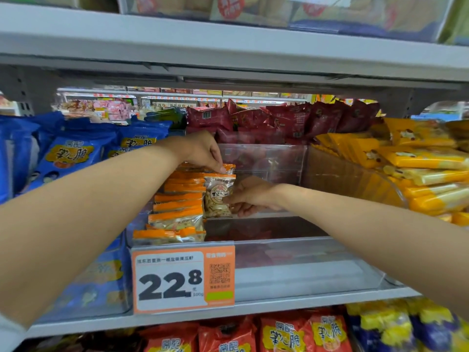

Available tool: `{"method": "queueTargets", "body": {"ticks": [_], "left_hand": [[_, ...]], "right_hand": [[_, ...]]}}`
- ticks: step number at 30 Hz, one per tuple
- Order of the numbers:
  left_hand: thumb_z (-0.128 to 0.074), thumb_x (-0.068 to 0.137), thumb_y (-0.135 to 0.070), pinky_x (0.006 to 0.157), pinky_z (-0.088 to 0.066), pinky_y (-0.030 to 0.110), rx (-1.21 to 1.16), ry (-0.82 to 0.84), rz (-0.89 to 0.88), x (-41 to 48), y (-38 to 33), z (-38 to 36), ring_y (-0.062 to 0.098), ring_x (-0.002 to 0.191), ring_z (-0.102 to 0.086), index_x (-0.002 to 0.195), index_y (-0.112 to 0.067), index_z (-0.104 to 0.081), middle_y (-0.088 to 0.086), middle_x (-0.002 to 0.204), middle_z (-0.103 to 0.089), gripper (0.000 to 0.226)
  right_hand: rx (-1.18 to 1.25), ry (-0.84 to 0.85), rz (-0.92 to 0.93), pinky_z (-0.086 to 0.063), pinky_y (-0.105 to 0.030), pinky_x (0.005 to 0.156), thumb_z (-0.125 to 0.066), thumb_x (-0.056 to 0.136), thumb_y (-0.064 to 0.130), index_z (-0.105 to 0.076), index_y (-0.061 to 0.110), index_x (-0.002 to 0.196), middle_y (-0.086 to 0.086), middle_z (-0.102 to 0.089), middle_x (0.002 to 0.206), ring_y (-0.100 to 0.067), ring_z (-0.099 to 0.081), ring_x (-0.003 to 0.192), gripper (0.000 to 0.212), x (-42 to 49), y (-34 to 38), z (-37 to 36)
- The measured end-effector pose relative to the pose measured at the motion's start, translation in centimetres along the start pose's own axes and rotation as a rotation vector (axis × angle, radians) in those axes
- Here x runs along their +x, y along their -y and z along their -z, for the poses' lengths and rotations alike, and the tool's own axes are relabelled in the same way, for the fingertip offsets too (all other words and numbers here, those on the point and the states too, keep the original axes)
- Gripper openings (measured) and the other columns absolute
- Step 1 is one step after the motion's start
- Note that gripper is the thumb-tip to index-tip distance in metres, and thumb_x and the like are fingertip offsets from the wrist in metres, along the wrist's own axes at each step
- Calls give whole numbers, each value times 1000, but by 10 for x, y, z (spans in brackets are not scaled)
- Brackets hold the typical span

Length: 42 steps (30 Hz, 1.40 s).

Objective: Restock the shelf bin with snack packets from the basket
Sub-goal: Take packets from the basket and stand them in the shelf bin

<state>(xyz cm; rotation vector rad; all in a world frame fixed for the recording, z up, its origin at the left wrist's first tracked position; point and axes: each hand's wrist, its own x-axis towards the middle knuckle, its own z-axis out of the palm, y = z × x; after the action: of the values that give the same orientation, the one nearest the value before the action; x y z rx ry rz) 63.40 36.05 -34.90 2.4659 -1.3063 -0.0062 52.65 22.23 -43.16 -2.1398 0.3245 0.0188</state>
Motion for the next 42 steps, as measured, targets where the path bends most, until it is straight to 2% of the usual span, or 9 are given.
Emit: {"method": "queueTargets", "body": {"ticks": [6, 10, 15, 18, 22, 28, 33, 39, 42], "left_hand": [[-79, 76, -37, 85, -49, 28, -70, -45, -11, -3, 2, 1, 8, 93, -60, 88, -22, -77, -7, 93, -70, 19], [-80, 76, -33, 84, -48, 27, -103, -82, -22, -17, -6, 3, 7, 92, -61, 86, -23, -76, -9, 92, -70, 15], [-84, 71, -34, 82, -50, 26, 59, 23, -3, -37, -19, -1, 7, 89, -62, 93, -20, -75, -9, 92, -69, 28], [-85, 71, -26, 84, -53, 29, 150, 36, 31, -38, -16, -4, 12, 92, -64, 97, -18, -74, -8, 92, -67, 29], [-82, 73, -11, 77, -50, 26, 183, -29, 41, -23, -10, -9, 11, 87, -62, 80, -22, -72, -4, 92, -70, 16], [-81, 75, -12, 70, -40, 26, 245, -48, 72, -16, -7, -15, 12, 83, -54, 78, -18, -66, -6, 85, -58, 17], [-73, 82, -8, 80, -50, 30, 266, -67, 86, -19, -10, -15, 11, 86, -60, 76, -19, -72, -7, 87, -67, 12], [-78, 78, -11, 86, -55, 34, 263, -12, 99, -20, -11, -12, 11, 89, -64, 66, -30, -67, -7, 92, -71, 25], [-79, 77, -12, 86, -54, 33, 244, 5, 83, -20, -13, -11, 11, 89, -63, 67, -29, -68, -8, 88, -68, 23]], "right_hand": [[-35, 11, -27, -53, -21, 66, -76, 83, 22, -66, 8, 102, -5, -69, 83, -8, -63, 60, 26, -4, 2, 11], [-66, -14, -74, -56, -21, 69, -78, 82, 28, -66, 5, 116, -4, -69, 88, -10, -63, 69, 42, -16, 3, 16], [-103, -52, -108, -60, -28, 74, -62, 94, 35, -61, 2, 119, -15, -71, 106, -15, -67, 67, 41, -21, 14, 1], [-113, -124, -114, -59, -27, 63, -56, 98, 30, -61, -3, 115, -15, -71, 91, -15, -63, 54, 38, -15, 18, -10], [-82, -148, -67, -53, -20, 43, -55, 99, 25, -62, -5, 104, -10, -65, 68, -10, -59, 38, 32, -7, 13, -11], [14, -24, -26, -58, -30, 82, -61, 96, 22, -63, -8, 114, -17, -71, 95, -20, -69, 78, 35, -5, 0, 1], [30, 46, -53, -58, -18, 63, -64, 94, 18, -62, -2, 118, -15, -70, 103, -14, -68, 74, 32, -13, 0, 2], [44, 91, -82, -56, -18, 66, -63, 94, 16, -63, 1, 119, -10, -69, 101, -14, -67, 80, 29, -13, -1, 5], [86, 152, -143, -55, -21, 75, -64, 93, 16, -60, 3, 125, -11, -66, 111, -16, -65, 89, 35, -14, 1, 10]]}}
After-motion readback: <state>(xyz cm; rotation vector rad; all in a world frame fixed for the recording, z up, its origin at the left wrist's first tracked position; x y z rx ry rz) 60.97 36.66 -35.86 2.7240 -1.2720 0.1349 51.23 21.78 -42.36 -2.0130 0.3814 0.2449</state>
